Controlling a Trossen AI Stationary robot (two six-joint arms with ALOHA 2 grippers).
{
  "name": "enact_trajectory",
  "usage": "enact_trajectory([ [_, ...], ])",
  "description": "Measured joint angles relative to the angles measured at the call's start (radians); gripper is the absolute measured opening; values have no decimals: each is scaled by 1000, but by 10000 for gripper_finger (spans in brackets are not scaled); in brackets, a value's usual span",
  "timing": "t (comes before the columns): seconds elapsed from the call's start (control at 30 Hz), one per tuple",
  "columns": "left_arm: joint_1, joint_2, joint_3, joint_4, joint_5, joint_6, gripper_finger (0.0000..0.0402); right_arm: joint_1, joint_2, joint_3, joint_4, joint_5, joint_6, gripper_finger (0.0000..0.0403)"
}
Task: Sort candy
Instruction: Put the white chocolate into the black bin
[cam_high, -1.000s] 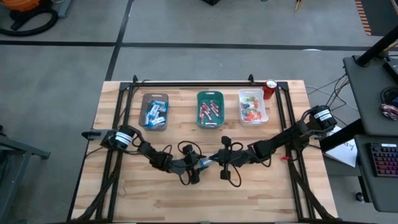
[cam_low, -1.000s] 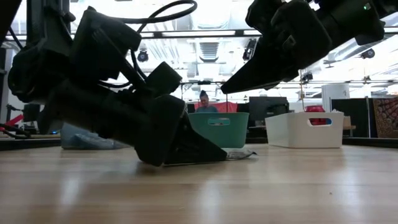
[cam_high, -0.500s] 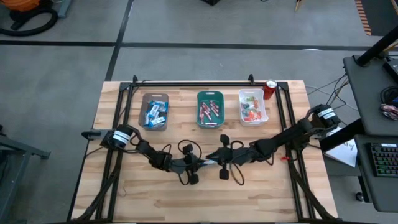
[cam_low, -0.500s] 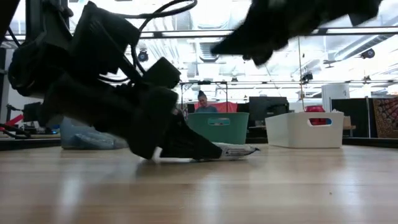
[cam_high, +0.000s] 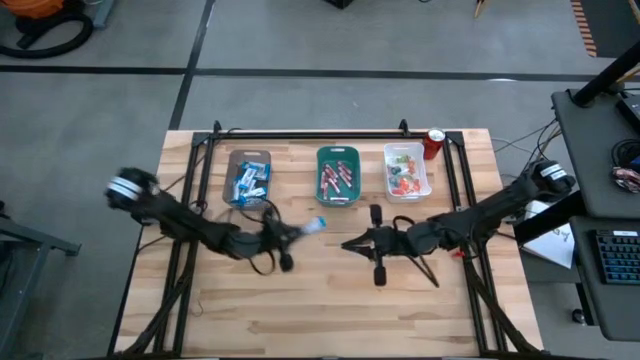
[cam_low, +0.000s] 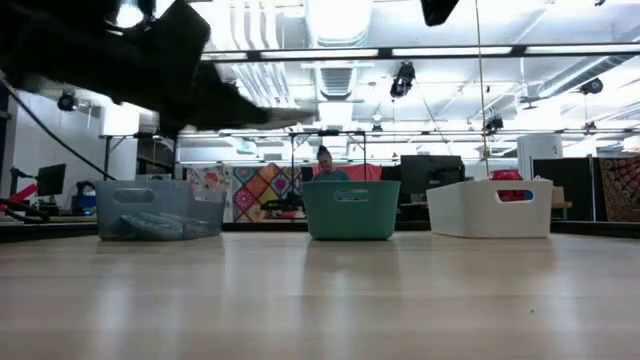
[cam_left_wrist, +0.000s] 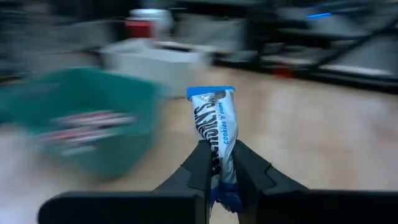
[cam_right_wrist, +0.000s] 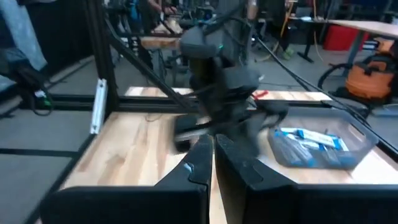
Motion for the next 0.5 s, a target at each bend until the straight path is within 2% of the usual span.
enact_trajectory([
  [0.17, 30, -351, -100, -436, -345, -132, 16, 8, -13, -6, -33, 0, 29, 13],
  [0.23, 65, -471, -125, -644, -423, -230, 16, 7, -3, -6, -48, 0, 44, 13],
  [0.33, 154, -622, -150, -897, -417, -396, 14, 7, 27, -6, -48, 1, 54, 13],
  [0.43, 265, -714, -176, -1051, -318, -489, 12, 7, 61, -3, -46, 1, 54, 13],
  [0.5, 338, -747, -182, -1080, -239, -505, 12, 7, 79, 0, -45, 2, 57, 13],
])
